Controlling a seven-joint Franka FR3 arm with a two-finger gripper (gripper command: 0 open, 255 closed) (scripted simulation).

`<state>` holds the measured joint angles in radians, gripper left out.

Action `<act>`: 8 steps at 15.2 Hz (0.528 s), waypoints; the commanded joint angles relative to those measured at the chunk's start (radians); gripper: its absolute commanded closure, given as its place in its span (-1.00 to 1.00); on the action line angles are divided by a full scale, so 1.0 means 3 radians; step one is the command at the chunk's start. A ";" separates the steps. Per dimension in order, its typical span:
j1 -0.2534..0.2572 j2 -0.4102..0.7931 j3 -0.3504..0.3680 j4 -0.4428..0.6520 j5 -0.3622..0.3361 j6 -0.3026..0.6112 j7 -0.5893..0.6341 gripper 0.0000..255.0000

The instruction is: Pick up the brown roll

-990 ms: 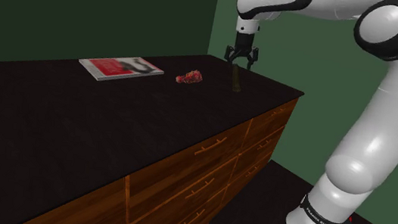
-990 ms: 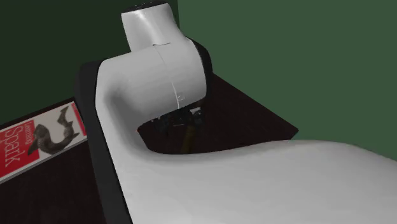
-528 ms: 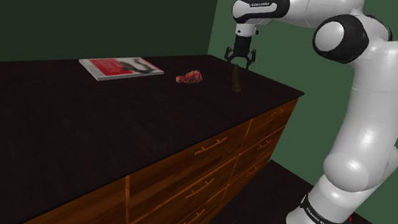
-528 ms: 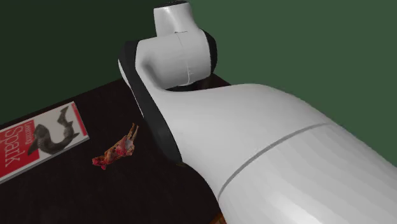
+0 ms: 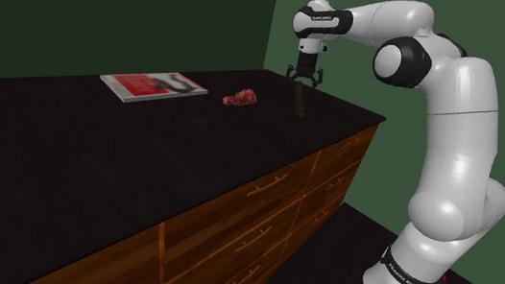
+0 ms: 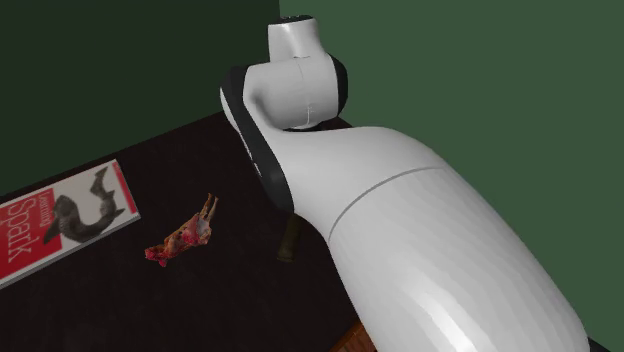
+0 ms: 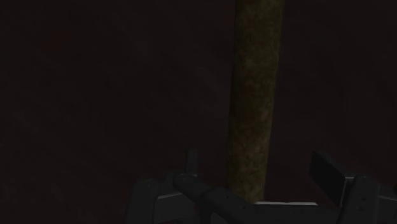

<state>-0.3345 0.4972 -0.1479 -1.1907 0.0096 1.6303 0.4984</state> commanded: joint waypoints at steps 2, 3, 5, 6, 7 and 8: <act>0.0001 -0.0007 -0.0001 -0.0140 0.0001 0.0135 0.0003 -1.00; 0.0003 -0.0011 -0.0001 -0.0191 0.0000 0.0182 0.0005 -1.00; 0.0004 -0.0014 0.0000 -0.0222 0.0000 0.0210 0.0006 -1.00; 0.0007 -0.0026 0.0000 -0.0242 -0.0002 0.0218 0.0009 1.00; 0.0007 -0.0024 0.0000 -0.0241 -0.0002 0.0219 0.0009 1.00; 0.0007 -0.0027 0.0000 -0.0245 -0.0002 0.0220 0.0009 1.00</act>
<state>-0.3324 0.4896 -0.1478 -1.2610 0.0093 1.6948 0.5009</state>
